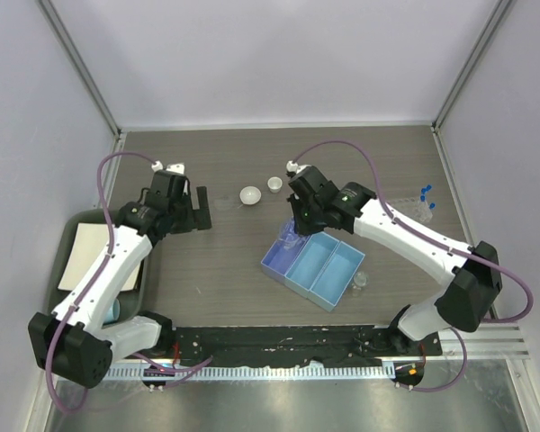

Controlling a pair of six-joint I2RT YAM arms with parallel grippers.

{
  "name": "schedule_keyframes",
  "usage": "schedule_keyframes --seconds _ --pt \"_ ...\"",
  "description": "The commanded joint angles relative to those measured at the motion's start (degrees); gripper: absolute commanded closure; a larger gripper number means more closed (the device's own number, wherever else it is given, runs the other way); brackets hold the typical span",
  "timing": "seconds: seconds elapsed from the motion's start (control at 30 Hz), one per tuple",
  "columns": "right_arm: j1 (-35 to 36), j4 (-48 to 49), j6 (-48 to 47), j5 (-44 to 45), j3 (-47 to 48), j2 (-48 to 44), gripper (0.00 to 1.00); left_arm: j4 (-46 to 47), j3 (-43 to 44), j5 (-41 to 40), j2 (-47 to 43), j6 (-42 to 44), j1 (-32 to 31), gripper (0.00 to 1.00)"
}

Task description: Organize the chemistry lab equipment

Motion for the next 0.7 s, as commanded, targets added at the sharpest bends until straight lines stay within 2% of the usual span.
schedule_keyframes --seconds 0.0,0.13,0.43,0.67 --pt "1.57 1.28 0.38 -0.79 -0.44 1.24 0.99 5.66 -2.58 4.04 -1.84 1.39 2.1 0.0" --pt "3.5 1.54 0.03 -0.09 -0.53 4.32 0.99 7.34 -3.64 7.99 -2.19 1.13 3.95 0.0" --pt "4.12 2.33 -2.34 -0.96 -2.2 8.45 0.99 8.92 -5.58 8.7 -2.54 1.04 4.74 0.0" --pt "4.21 8.47 -4.98 -2.89 -6.94 10.83 0.99 9.19 -6.19 9.58 -2.28 0.78 4.74 0.0"
